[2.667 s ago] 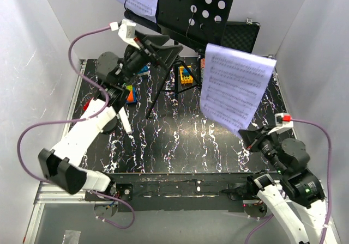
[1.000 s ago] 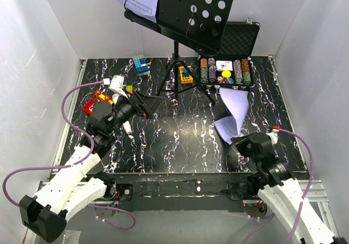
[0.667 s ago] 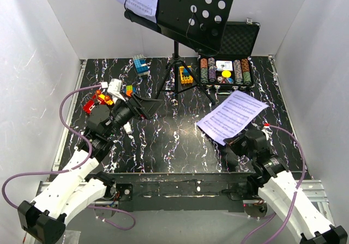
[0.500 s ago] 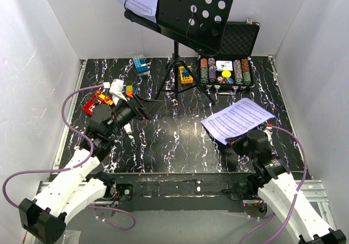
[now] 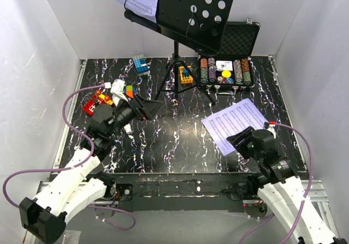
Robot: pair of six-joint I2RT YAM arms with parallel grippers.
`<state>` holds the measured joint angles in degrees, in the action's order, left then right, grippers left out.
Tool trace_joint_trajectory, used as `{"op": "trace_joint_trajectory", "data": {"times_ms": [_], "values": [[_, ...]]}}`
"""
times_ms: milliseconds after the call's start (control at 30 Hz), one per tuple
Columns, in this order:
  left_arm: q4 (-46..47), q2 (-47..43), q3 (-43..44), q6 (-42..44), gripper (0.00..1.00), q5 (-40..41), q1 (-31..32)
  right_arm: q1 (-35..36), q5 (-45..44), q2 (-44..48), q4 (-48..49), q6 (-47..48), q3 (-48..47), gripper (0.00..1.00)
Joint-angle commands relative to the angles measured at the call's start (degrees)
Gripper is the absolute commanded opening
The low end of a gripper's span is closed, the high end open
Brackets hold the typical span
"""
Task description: Pack up the instrument practice props
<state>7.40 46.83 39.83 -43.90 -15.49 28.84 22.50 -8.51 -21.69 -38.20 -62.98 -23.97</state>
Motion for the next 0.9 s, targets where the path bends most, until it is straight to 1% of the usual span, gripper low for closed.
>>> {"op": "trace_joint_trajectory", "data": {"times_ms": [0, 100, 233, 333, 500, 567, 667, 767, 867], "values": [[-1.42, -1.04, -0.63, 1.18, 0.94, -0.16, 0.08, -0.35, 3.05, -0.97, -1.81, 7.16, -6.35, 0.62], [-1.51, -0.86, -0.99, 0.75, 0.94, 0.19, 0.08, -0.27, 6.05, -6.94, 2.23, 9.45, -6.1, 0.62], [-1.51, -0.51, -1.69, -0.39, 0.94, -0.07, 0.08, -0.27, 4.3, -15.72, 13.64, 9.02, -1.88, 0.62], [-2.56, -1.21, -1.51, -0.05, 0.94, -0.25, 0.08, -0.27, 3.6, -23.02, 20.34, 9.19, -1.78, 0.58], [-3.88, -2.53, -1.69, 0.48, 0.94, 0.81, 0.08, -0.26, 1.93, -34.1, 24.3, 11.91, -5.12, 0.53], [-4.06, -2.36, -1.86, 0.39, 0.94, 0.9, 0.08, -0.27, 0.61, -38.58, 25.18, 12.53, -5.91, 0.52], [-4.23, -1.92, -2.04, 0.22, 0.94, 0.98, 0.08, -1.4, -0.45, -46.31, 23.79, 12.8, -8.28, 0.5], [-4.85, -1.92, -1.78, 0.83, 0.94, 1.16, 0.16, -4.12, 0.77, -50.11, 23.52, 12.36, -8.9, 0.47], [-5.81, -2.18, -1.43, 2.06, 0.94, 1.69, 0.16, -7.37, 0.96, -50.99, 23.34, 12.88, -8.82, 0.45]]}}
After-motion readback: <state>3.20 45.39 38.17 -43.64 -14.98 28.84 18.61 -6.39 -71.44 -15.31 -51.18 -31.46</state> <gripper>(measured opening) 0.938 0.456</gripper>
